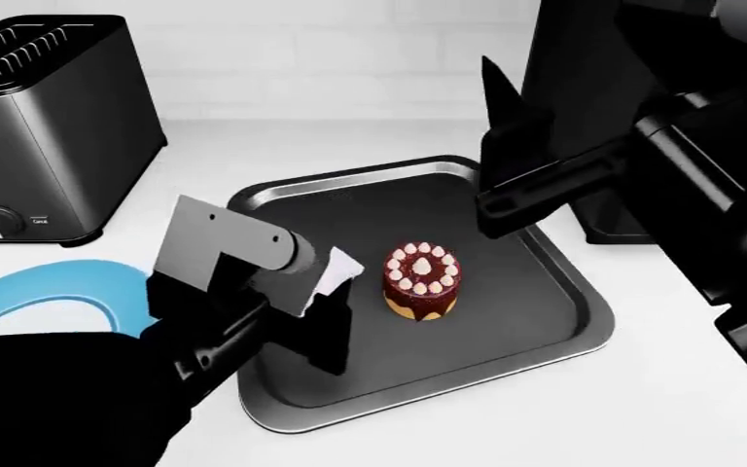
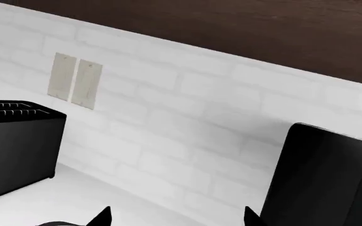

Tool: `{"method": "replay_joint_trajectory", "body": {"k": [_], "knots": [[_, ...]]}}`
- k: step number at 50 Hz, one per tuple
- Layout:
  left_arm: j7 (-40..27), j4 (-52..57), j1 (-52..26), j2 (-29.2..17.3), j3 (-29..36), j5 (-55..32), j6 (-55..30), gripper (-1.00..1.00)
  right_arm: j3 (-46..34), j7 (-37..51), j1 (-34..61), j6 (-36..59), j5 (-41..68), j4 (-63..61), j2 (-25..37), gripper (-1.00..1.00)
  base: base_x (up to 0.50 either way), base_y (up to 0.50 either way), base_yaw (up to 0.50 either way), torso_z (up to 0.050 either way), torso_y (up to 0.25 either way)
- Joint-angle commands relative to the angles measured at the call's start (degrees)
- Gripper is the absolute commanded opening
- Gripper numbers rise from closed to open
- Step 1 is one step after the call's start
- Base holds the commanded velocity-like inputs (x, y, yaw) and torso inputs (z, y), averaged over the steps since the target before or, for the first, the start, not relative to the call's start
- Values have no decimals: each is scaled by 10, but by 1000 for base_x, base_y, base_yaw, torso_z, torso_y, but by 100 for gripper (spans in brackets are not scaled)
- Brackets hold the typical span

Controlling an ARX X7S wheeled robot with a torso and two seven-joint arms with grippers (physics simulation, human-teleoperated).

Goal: Move the dessert items from the plate to the tray.

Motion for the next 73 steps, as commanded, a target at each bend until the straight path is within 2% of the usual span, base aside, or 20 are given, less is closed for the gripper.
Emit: {"method": "replay_joint_trajectory", "body": {"k": [1,11,21,35,40,47,63,73], "knots": [[-54,20,-70,-5,-25,-92,8,100,2,-11,14,-6,-15,0,2,100,0,0,0,0,0],[-126,43,-160,-18,-34,-206,33,100,-2,-12,18,-7,-17,3,0,100,0,0,0,0,0],[-141,44,-195,-31,-46,-234,46,100,-2,-11,17,-15,-18,3,-3,100,0,0,0,0,0],[-137,46,-193,-35,-49,-232,51,100,-5,-7,23,-19,-16,4,-2,100,0,0,0,0,0],[-134,40,-214,-42,-57,-239,52,100,2,-5,46,-23,-14,1,1,100,0,0,0,0,0],[-131,8,-310,-78,-84,-253,46,100,30,-6,114,-27,1,-10,24,100,0,0,0,0,0],[-105,-6,-352,-143,-121,-239,22,100,50,17,160,-21,47,-18,94,100,0,0,0,0,0],[-106,-4,-354,-163,-132,-244,24,100,47,42,183,-23,76,-20,120,100,0,0,0,0,0]]}}
